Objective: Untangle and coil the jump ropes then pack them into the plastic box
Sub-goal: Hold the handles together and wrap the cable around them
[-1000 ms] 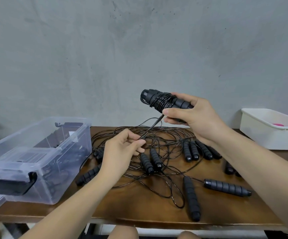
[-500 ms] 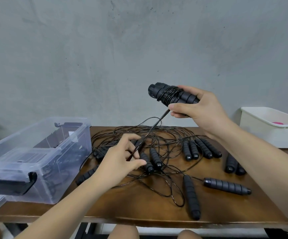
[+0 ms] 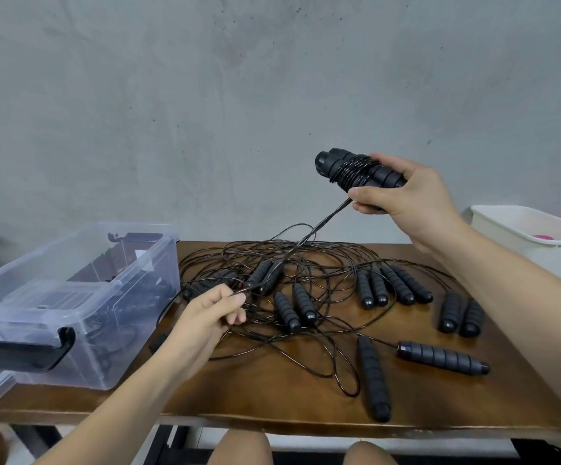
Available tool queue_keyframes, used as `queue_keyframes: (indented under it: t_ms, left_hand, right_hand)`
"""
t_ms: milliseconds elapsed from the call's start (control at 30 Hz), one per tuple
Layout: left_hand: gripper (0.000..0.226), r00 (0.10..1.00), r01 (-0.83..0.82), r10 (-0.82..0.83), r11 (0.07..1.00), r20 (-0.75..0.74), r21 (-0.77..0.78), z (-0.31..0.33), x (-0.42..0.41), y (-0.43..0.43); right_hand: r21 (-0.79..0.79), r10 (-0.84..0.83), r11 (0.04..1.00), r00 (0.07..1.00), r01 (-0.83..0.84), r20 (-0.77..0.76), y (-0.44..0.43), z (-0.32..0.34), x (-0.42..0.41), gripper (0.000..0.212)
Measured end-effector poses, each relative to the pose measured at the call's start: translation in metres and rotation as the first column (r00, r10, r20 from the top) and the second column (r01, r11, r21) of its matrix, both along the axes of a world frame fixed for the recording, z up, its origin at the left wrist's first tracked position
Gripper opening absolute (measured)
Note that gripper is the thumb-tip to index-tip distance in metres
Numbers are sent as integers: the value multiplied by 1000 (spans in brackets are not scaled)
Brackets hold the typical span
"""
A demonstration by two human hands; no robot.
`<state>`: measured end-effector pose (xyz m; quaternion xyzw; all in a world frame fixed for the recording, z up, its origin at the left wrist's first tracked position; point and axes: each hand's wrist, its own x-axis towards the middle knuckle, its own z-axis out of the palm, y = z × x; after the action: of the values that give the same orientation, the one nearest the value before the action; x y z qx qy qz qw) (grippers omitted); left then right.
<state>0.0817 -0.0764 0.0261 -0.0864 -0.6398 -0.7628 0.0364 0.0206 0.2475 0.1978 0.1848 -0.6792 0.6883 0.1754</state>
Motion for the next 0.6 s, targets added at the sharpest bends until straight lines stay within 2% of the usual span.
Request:
queue_keyframes:
  t_ms: [100, 167, 233, 300, 333, 433, 500, 533, 600]
  left_hand:
    - [40, 998, 27, -33, 993, 46, 114, -4, 3, 2]
    - [33, 997, -26, 21, 997, 70, 73, -5, 2, 2]
    - [10, 989, -127, 140, 966, 46, -227, -2, 0, 1]
    - [32, 978, -194, 204, 834, -38, -516, -1, -3, 2]
    - [44, 974, -220, 209, 775, -89, -592, 4, -3, 5]
    - [65, 965, -259, 128, 616, -230, -744, 17, -5, 17]
    - [77, 972, -213, 35, 555, -234, -804, 24, -7, 27]
    - [80, 976, -179, -5, 551, -218, -815, 29, -6, 34]
    - [70, 982, -120, -39, 628, -185, -769, 37, -3, 51]
  right_hand:
    - [53, -57, 997, 998, 57, -1, 6, -4, -5, 64]
    - [81, -75, 994, 997, 72, 25, 10, -6, -8, 66]
    - [111, -56, 993, 996, 48, 70, 11, -10, -7, 66]
    - [138, -3, 990, 994, -13, 112, 6, -14, -3, 67]
    - [141, 25, 989, 992, -43, 128, 2, -15, 1, 67]
    - [134, 97, 984, 982, -119, 159, -11, -18, 13, 65]
    - [132, 131, 979, 978, -153, 163, -20, -19, 20, 64]
    - [126, 145, 978, 976, -166, 163, -24, -20, 22, 65]
    - [108, 176, 975, 971, -195, 160, -29, -19, 25, 66]
